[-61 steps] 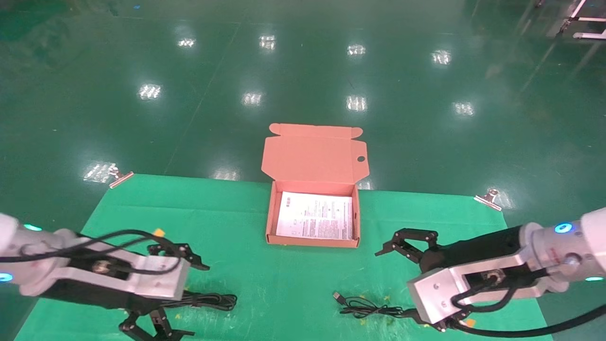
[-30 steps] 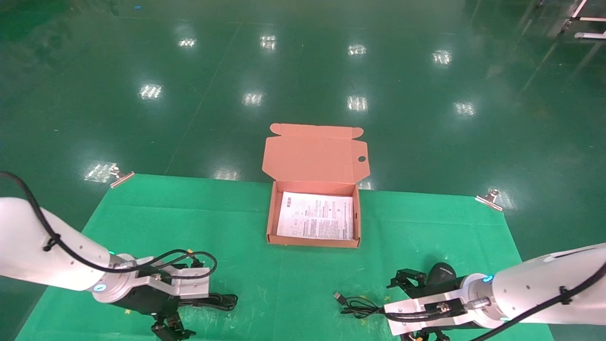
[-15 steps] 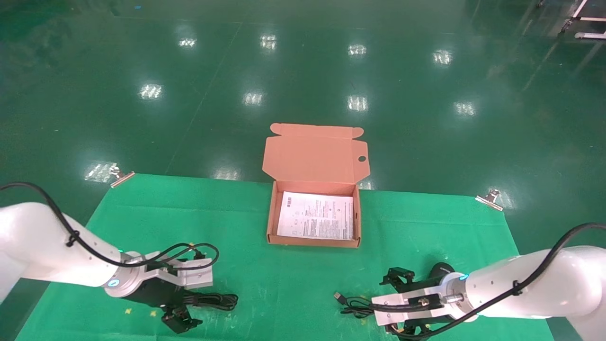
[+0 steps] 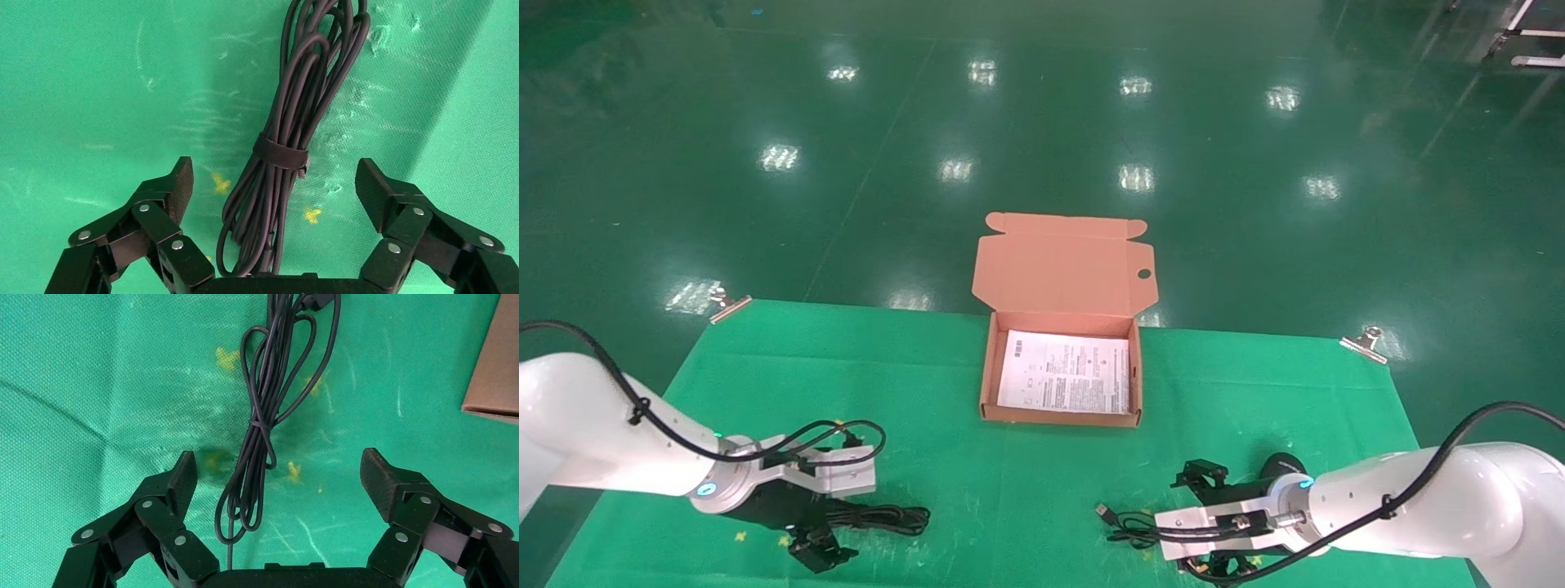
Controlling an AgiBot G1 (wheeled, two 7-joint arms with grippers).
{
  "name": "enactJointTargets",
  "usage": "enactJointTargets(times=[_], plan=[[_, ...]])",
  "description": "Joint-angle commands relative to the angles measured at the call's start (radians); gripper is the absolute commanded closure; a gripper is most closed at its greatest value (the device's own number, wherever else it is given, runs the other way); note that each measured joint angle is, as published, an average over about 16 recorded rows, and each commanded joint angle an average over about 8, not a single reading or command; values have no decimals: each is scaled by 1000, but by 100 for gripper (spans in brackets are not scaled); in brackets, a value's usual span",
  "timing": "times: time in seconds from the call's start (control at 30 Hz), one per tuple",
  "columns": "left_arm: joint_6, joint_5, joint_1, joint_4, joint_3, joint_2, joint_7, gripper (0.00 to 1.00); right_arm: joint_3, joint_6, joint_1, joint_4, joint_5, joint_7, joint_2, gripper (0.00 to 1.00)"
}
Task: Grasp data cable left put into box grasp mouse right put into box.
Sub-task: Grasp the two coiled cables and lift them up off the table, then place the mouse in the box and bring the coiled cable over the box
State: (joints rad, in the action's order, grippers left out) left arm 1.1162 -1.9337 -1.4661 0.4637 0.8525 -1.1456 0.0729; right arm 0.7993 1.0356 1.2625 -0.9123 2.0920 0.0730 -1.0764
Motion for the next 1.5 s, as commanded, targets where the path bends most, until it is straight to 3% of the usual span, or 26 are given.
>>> enactJointTargets(times=[0.03, 1.5], plan=[[-1, 2, -1, -6, -1, 0, -4, 100, 0, -4, -1, 4, 1, 1, -2, 100], [-4, -13, 0, 46, 6, 15, -9, 100, -11, 28, 19, -8, -16, -19, 17, 100]])
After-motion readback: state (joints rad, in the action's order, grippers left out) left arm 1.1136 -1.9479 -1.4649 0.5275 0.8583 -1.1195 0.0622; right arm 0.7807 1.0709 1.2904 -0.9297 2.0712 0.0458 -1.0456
